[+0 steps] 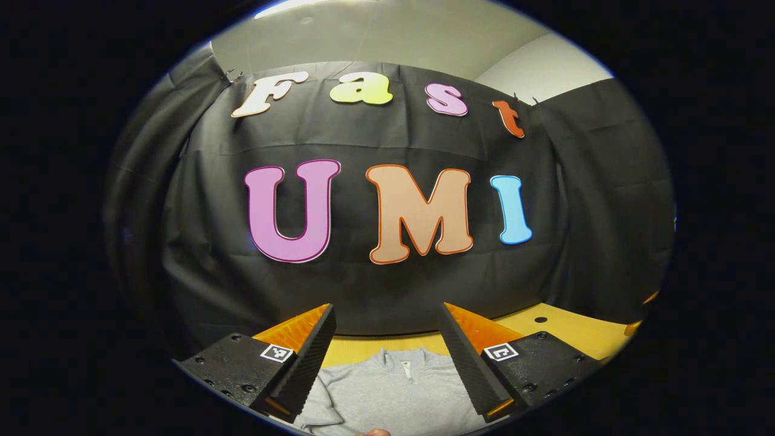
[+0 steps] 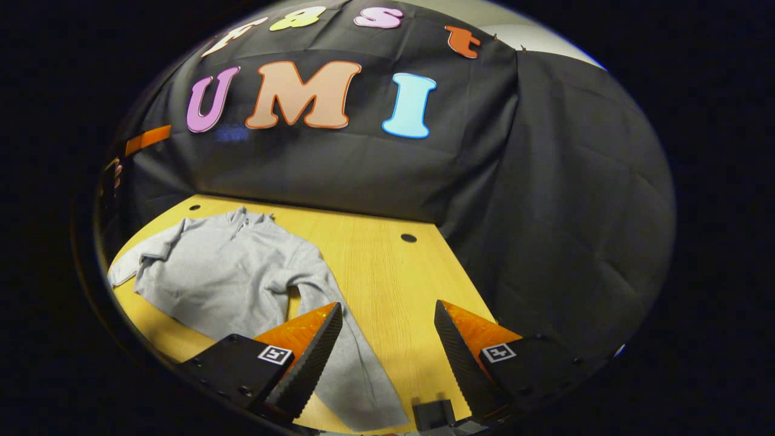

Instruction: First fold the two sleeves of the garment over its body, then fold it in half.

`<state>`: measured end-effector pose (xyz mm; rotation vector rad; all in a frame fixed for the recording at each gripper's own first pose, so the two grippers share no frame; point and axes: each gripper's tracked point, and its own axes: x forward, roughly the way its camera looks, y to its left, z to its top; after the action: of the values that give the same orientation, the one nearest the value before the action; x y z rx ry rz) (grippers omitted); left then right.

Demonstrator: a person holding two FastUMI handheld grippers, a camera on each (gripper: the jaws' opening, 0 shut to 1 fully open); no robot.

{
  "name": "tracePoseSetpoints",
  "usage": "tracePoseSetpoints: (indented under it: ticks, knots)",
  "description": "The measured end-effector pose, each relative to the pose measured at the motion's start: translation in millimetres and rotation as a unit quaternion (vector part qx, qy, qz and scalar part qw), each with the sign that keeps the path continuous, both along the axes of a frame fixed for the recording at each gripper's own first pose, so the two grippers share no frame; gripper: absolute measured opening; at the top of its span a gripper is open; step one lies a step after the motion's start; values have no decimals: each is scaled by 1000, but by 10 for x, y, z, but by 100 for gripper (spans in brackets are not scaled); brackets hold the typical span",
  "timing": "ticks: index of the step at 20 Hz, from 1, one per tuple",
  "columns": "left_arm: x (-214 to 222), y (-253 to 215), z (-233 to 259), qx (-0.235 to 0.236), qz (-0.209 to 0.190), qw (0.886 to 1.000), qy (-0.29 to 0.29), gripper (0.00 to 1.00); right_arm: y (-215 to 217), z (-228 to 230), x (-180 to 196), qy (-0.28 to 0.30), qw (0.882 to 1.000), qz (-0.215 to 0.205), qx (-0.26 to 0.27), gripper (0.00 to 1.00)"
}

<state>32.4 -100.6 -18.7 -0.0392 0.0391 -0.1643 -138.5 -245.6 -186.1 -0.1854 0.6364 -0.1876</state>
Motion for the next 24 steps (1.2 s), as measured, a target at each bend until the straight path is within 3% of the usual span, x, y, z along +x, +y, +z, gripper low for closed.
tracePoseSetpoints:
  ticks: [6,11,19,24]
  knots:
    - [3,-147,-56,-1,-8,1000,5,98,-86,-576,-468,100,995,12,12,98]
    - [-8,-122,-97,2,-1,1000,6,98,-142,-1041,-868,171,984,-7,45,98]
    - [22,21,-143,11,20,1000,11,98,-67,-1424,-1160,227,971,-14,75,98]
    - [37,34,-146,19,20,1000,11,98,-41,-1537,-1220,238,962,-51,124,95]
